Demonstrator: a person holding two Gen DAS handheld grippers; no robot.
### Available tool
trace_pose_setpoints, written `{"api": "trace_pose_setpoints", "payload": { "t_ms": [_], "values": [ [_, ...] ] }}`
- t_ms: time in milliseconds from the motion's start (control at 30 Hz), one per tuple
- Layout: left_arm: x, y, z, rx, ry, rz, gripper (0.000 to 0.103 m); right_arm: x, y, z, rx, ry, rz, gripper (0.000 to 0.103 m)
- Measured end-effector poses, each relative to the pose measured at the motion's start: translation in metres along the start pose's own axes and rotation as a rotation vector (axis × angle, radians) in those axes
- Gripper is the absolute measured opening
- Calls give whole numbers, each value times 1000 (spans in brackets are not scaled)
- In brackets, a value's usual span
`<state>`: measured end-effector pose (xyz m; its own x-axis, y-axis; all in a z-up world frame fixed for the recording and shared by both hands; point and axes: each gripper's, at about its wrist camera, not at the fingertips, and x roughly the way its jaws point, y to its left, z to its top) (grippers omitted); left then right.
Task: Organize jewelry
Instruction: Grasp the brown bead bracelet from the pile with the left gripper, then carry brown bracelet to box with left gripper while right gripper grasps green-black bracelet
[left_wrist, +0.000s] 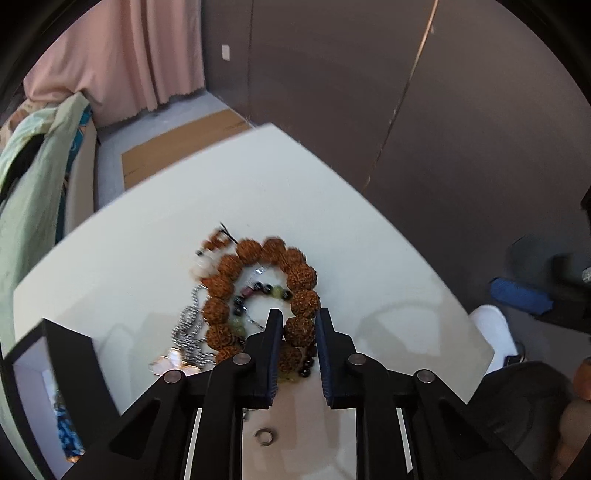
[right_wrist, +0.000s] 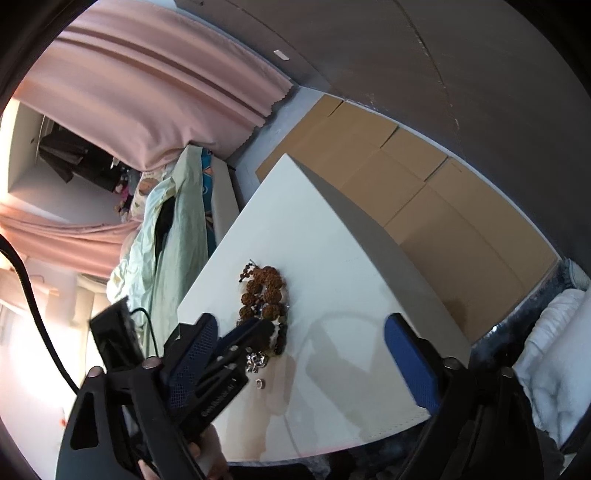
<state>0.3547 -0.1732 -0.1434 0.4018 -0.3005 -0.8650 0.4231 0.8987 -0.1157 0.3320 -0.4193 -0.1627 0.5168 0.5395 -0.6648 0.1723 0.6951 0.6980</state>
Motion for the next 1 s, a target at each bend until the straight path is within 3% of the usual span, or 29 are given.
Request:
{"api": "trace_pose_setpoints", "payload": {
  "t_ms": [300, 367, 433, 767, 1000],
  "values": [
    [-57, 25, 11, -39, -115, -91, 19, 10, 15, -5, -57, 18, 29, 64],
    [-70, 33, 11, -57, -150, -118, 19, 14, 19, -5, -73, 30, 29, 54],
    [-79, 38, 10, -71, -177, -137, 19, 19, 23, -5, -85, 42, 36, 51],
    [-104, 76, 0, -138, -244, -190, 19, 52, 51, -14, -175, 88, -81, 42],
    [-124, 105, -13, -192, -292, -205, 19, 78, 61, -17, -221, 116, -194, 42]
  ]
}}
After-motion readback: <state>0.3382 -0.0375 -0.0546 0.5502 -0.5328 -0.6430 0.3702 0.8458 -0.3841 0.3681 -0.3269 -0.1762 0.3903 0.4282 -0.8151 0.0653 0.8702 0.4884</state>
